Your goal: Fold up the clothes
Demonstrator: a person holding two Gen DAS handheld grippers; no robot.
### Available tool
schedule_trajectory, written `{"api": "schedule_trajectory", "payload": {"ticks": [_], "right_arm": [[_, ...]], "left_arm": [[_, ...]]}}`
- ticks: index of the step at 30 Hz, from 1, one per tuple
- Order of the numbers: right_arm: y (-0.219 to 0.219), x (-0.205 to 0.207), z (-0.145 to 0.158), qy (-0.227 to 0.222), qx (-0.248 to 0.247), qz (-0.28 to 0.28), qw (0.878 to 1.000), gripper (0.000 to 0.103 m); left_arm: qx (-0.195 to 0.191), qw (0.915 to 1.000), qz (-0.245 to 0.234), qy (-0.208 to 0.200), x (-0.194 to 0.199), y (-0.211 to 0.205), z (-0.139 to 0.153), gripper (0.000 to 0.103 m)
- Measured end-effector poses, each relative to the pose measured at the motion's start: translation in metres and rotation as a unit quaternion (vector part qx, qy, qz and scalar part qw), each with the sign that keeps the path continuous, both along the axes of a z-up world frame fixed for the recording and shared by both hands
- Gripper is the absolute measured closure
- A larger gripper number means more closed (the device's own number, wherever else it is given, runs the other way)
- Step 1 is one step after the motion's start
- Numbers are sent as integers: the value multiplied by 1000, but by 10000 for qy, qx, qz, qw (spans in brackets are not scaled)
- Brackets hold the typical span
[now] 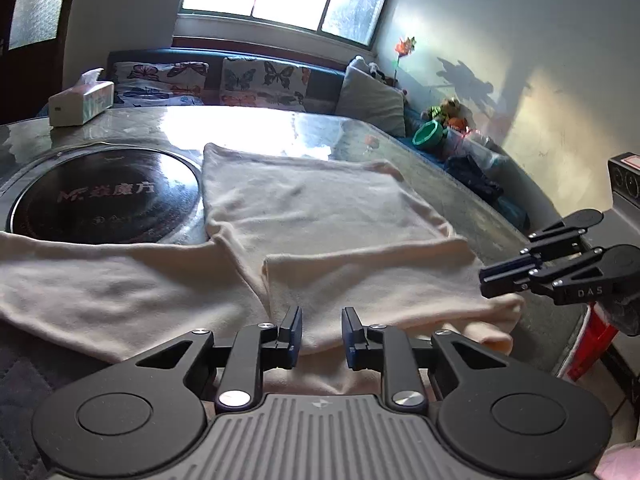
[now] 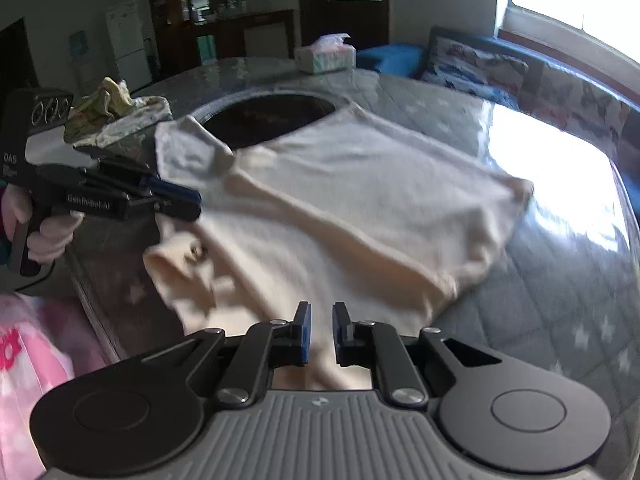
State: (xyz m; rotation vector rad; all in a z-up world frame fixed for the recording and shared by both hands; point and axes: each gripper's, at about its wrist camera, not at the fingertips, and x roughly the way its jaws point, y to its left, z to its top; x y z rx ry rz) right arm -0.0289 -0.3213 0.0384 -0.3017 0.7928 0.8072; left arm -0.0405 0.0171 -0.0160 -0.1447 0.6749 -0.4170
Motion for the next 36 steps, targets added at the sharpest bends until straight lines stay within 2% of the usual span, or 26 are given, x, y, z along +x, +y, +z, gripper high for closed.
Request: {"api": "schedule_trajectory", "payload": {"ticks": [5,9,13,15,18,22,25,27,29,31,32,33,36], "right_arm": [[48,20,12,-131,159,399,9990,92],[90,34,10,-131,281,699,9971,92],[128,44,-4,-48,262,908,9955,92],[140,48,-16,33,193,890,9958,92],[149,48,-27,28,90,873,9961,92],[143,43,-17,-28,195,828,9964,92],[136,36,-5,-104,244,843,9961,88],[130,29,2,-177,261,847,9959,79],[123,23,8,-222,311,838,9957,78],[116,16,12,-254,350,825,9957,78],[113,13,14,-261,367,801,9958,77],[109,10,15,-262,387,765,9960,77],[97,2,16,-317,426,609,9967,75]], "left_arm": [[7,9983,575,-81,0,30,11,77],[126,9906,1358,-120,-2,69,17,72],[284,9750,2203,-112,-2,108,20,70],[393,9645,2608,-131,-1,126,21,62],[500,9499,3084,-66,3,148,19,57],[542,9338,3533,164,16,166,13,54],[554,9256,3730,319,27,173,5,54],[570,9223,3803,387,33,171,-1,56],[567,9204,3849,383,36,172,-4,56],[558,9183,3900,381,38,173,-6,61],[548,9170,3933,378,39,174,-6,67],[534,9156,3968,375,39,175,-6,80],[397,9127,4050,370,37,178,-5,95]]}}
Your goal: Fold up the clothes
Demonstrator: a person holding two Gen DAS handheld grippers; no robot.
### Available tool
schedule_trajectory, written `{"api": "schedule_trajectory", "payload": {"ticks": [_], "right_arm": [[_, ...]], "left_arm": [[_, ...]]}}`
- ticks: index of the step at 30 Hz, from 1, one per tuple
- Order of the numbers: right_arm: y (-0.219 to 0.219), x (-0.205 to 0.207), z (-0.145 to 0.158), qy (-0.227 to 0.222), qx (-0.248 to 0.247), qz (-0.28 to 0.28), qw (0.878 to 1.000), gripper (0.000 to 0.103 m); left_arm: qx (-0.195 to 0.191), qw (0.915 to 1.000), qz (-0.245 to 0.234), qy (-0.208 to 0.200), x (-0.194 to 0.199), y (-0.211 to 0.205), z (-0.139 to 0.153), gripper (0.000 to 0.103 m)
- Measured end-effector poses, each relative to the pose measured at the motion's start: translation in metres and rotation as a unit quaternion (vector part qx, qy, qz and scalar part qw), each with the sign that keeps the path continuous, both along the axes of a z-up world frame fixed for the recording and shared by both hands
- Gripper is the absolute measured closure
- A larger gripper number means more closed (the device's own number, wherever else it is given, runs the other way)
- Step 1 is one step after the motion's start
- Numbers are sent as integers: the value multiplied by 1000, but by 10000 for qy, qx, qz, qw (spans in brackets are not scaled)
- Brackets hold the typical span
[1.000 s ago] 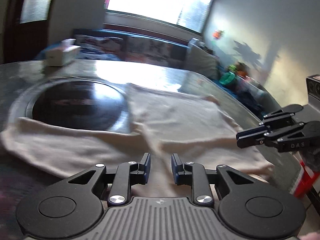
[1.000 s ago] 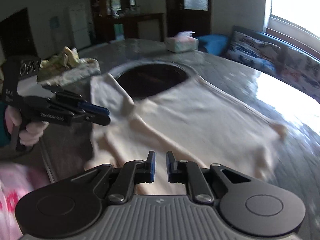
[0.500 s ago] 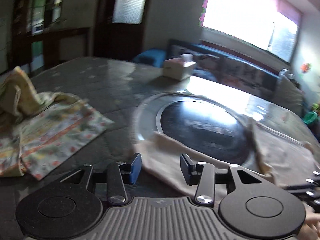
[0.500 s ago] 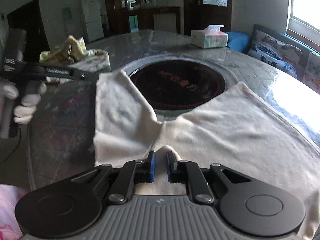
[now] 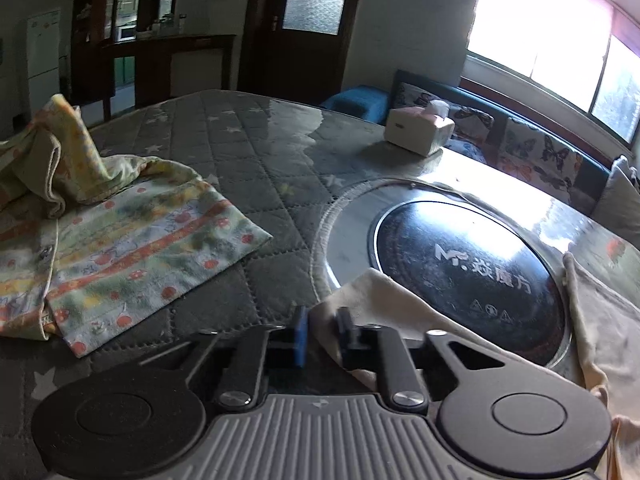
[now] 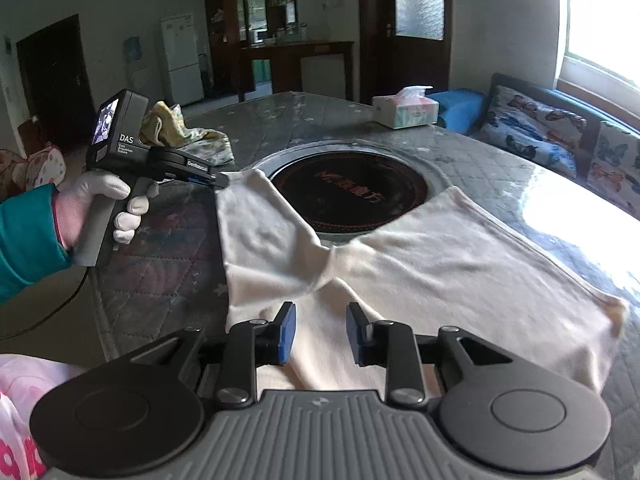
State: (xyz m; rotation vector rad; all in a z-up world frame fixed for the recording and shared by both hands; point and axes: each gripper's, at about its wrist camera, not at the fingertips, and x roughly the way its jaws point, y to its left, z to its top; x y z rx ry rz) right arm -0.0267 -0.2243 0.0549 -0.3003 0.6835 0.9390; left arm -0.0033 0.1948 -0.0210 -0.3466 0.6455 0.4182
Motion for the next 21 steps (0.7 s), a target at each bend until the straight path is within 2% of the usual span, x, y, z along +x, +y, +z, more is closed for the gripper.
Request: {"api": "schedule_trajectory", "payload": {"ticks": [5,10,16,21], "right_arm": [[-28,-8,0,41,240,-447,9987,75],[-58,-14,-3,52,486,-935,9944,75],[-96,-24,-9,-12,792,-1456,9862,75],[-127,-33,-14,-28,1040,-1820,9778,75]], "left_arm": [[-265,9986,-210,-404,-10,-12,22,98],[-366,9905,-972,-897,-15,-53,66,98],[-415,9687,-2036,-1356,-18,-125,113,98],[-446,9443,-2921,-1448,-17,-192,128,98]]}}
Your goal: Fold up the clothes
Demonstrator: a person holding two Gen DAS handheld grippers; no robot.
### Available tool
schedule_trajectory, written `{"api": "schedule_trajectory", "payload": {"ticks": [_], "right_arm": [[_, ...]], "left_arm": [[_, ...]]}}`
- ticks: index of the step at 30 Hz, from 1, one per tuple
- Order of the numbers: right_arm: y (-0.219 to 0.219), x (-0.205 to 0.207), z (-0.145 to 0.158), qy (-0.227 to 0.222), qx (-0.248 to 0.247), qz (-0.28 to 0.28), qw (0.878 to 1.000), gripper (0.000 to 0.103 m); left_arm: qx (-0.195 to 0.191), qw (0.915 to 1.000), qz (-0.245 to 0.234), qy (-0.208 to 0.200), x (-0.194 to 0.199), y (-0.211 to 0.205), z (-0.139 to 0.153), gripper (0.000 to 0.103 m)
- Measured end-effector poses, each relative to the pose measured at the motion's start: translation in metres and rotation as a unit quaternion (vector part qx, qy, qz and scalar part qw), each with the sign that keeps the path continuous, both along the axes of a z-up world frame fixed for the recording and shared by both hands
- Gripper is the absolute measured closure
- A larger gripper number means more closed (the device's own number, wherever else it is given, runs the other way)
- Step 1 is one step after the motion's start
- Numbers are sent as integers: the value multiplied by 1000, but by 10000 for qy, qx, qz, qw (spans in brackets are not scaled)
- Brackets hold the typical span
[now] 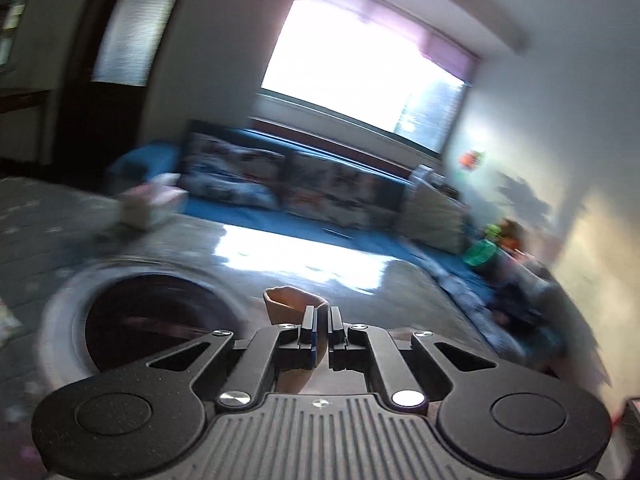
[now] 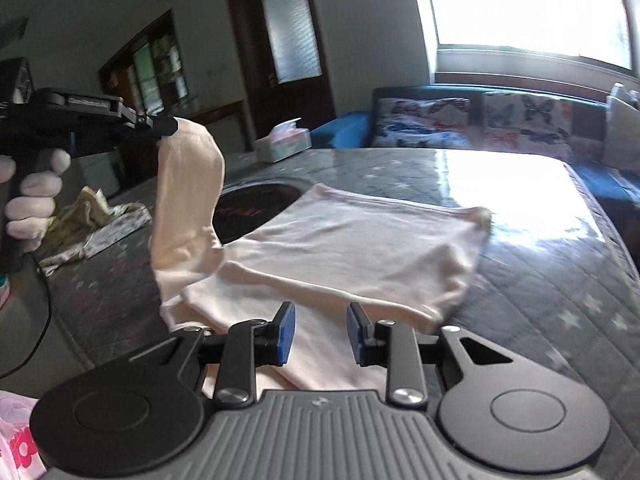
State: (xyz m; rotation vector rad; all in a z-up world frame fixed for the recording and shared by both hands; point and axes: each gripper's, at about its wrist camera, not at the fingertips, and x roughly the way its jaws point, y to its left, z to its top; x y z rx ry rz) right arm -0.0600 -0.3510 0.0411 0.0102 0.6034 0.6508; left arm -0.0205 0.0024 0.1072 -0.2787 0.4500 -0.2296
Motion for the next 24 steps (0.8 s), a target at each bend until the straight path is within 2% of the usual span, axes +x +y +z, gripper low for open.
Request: {"api": "schedule_trajectory", "payload": {"ticks": [5,11,19,22,24], "right_arm": [[-26,-8,-10,82,227,-360,9991,75],[-41,-13,-22,239,294,-556,9977,75],[-41,-12,-22,295,212,-644,9973,75],[-37,-9,-19,279,170,-638,9974,75],[-34,-7,-17,267,149,-619,9976,75]], "left_arm": [[100,9968,-769,184,3,-59,-12,98],[186,9893,-1275,678,16,-102,-46,98],[210,9781,-1755,1094,17,-117,-81,95],[270,9756,-1902,1062,13,-116,-82,91],[297,9748,-1973,998,12,-111,-80,83]]}}
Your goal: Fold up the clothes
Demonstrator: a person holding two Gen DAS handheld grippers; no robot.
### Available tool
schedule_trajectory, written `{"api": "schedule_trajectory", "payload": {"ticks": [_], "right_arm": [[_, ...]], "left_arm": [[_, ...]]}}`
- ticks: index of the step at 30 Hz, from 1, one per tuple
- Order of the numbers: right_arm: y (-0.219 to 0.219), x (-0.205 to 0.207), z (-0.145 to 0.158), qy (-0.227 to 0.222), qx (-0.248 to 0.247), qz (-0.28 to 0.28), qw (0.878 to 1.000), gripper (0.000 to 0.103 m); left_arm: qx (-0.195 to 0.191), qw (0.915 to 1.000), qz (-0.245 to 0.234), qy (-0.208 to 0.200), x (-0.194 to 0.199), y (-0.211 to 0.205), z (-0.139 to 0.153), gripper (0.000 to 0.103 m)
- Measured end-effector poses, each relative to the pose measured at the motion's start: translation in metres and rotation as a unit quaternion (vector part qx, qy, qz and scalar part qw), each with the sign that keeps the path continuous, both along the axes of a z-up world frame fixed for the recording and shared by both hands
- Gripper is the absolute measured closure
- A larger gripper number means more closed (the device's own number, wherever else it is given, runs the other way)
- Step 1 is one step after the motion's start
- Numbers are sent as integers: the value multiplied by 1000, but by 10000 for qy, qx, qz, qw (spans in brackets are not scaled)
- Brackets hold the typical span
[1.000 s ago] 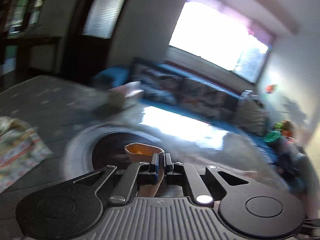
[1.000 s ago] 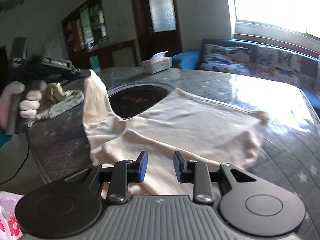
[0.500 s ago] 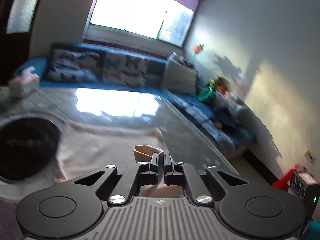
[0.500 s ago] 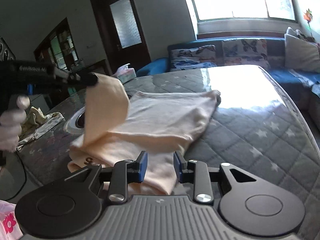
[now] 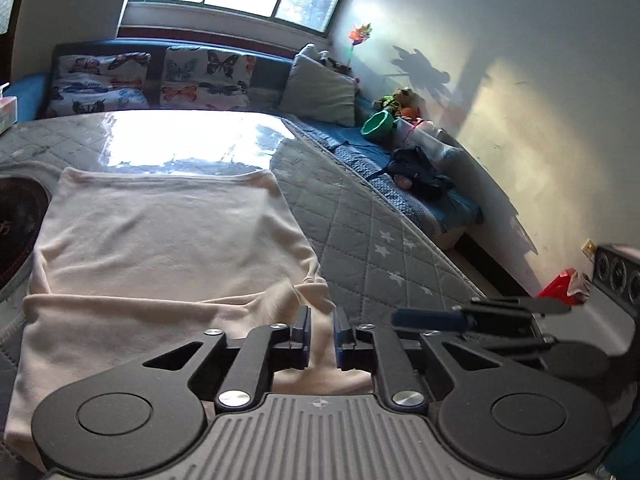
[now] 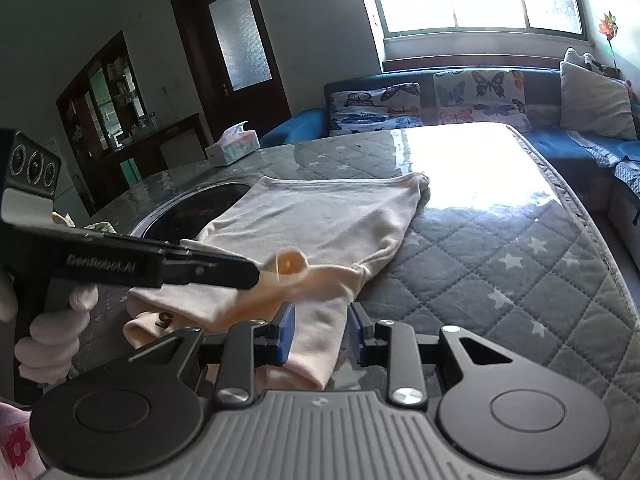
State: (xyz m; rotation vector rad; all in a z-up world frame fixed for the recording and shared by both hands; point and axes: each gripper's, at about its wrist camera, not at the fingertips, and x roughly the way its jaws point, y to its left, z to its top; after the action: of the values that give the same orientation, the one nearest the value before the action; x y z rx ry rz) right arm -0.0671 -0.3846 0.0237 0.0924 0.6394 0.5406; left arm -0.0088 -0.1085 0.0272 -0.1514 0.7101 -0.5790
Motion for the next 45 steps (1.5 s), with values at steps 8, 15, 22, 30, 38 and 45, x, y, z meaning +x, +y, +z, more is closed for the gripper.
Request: {"api": "schedule_trajectory", "payload": {"ticks": [8,15,22,30,38,45], "right_arm": [[25,15,4,12,-127,234,9996,75],[45,36,-5,143,-202,291,9993,75],[58,54,-20,329,-344,189,9987,75],[64,56,-14,203,-639,63,9977,93],[64,58,-9,162,-735,-51,9972,92],[72,52,2,-189,-741,101,9970,92]], "left_arm": [[304,9986,297,-305,-9,55,3,63],[480,9953,841,-55,-20,114,-15,79],[562,9933,993,205,-28,139,-33,81],[430,9958,803,40,-18,144,-14,81],[403,9963,765,14,34,127,-17,81],[520,9949,858,128,47,131,-30,81]]}}
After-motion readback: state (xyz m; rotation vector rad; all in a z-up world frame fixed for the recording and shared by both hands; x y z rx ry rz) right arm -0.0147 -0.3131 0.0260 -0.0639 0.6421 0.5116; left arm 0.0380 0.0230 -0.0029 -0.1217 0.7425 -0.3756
